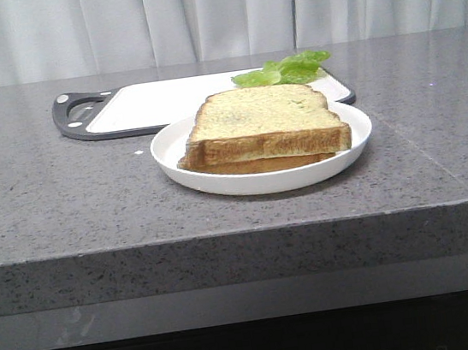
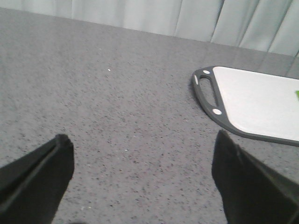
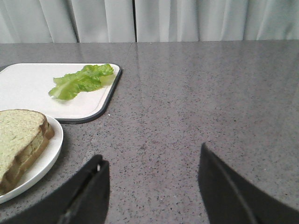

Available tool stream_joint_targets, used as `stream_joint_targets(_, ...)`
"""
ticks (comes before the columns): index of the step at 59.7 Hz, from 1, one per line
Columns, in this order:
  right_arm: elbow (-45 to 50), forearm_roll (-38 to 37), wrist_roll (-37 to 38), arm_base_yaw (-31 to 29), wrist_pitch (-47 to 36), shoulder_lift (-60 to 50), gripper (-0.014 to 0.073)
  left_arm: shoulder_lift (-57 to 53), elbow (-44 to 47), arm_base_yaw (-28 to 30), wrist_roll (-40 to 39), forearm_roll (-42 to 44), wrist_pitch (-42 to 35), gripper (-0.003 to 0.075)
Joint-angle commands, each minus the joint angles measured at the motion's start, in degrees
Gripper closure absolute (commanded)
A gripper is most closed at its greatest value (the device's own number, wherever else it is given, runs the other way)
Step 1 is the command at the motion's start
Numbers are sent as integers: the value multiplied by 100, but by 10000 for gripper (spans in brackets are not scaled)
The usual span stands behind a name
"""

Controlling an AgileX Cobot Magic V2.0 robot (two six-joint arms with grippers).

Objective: Left arm grabs bread, right arm adds lettuce

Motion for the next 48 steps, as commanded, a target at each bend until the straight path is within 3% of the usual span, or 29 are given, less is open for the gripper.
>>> stream_joint_targets(1,-205,-66,-21,-2,-442,96,147,266,-476,-212,-61,-404,175,121)
stream_joint_targets(14,-205,-66,-21,-2,-420,96,147,1311,-1492,-1031,-61,-1286,1237,121)
stream_joint_targets(34,-205,-66,-21,-2,-373,96,147,3595,-2884,-2598,-51,-1404,1263,121)
stream_joint_targets(48,-205,-66,-21,-2,-366,96,147,5181,-4144,-3172,-51,-1404,1864,121)
